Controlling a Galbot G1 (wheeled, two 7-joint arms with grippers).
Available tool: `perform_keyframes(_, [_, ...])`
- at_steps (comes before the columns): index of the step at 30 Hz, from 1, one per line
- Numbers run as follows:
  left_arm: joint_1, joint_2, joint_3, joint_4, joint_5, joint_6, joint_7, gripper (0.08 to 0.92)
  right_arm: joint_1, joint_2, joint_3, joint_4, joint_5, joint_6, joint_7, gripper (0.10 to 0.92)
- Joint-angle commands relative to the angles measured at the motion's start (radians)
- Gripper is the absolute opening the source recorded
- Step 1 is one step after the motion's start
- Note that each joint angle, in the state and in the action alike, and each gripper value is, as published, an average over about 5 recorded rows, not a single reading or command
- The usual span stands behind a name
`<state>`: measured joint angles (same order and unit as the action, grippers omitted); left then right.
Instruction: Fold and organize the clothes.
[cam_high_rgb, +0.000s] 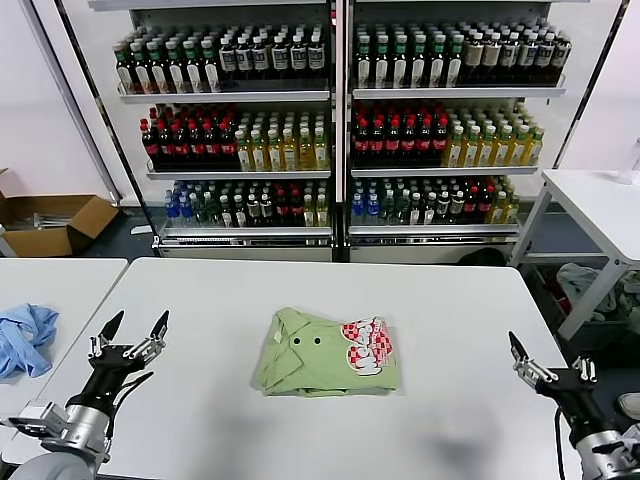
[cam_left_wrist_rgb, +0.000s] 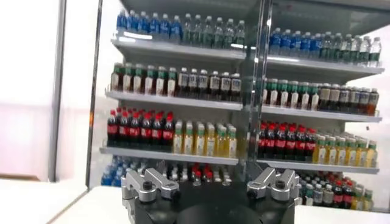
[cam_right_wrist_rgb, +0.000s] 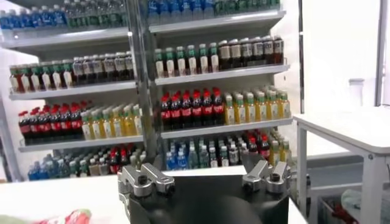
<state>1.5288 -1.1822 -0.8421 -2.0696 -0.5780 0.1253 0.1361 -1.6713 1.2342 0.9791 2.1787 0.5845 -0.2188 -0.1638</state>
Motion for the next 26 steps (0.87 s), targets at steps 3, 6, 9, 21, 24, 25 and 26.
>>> perform_keyframes(3, [0.068, -0.071, -0.068, 0.005, 0.163, -0.116, 0.153, 0.823, -0.105, 0.076, -0.004, 0.014, -0.146, 0.125, -0.099, 0.823])
perform_keyframes(6, [0.072, -0.106, -0.086, 0.012, 0.170, -0.146, 0.187, 0.823, -0.110, 0.095, -0.009, 0.002, -0.155, 0.132, -0.099, 0.823])
perform_keyframes(9, [0.079, -0.127, -0.104, 0.014, 0.179, -0.164, 0.204, 0.823, -0.112, 0.102, -0.018, -0.005, -0.183, 0.150, -0.117, 0.823])
perform_keyframes(21, [0.095, -0.164, -0.187, 0.024, 0.208, -0.179, 0.250, 0.823, -0.119, 0.108, -0.047, -0.001, -0.242, 0.194, -0.163, 0.823])
perform_keyframes(24, [0.097, -0.166, -0.184, 0.027, 0.211, -0.185, 0.251, 0.823, -0.122, 0.118, -0.049, -0.001, -0.246, 0.203, -0.164, 0.823])
perform_keyframes(25, [0.097, -0.167, -0.183, 0.027, 0.211, -0.186, 0.251, 0.823, -0.123, 0.120, -0.049, -0.001, -0.246, 0.206, -0.165, 0.823])
perform_keyframes(26, [0.097, -0.167, -0.183, 0.027, 0.212, -0.186, 0.251, 0.823, -0.125, 0.122, -0.048, -0.001, -0.246, 0.210, -0.166, 0.823])
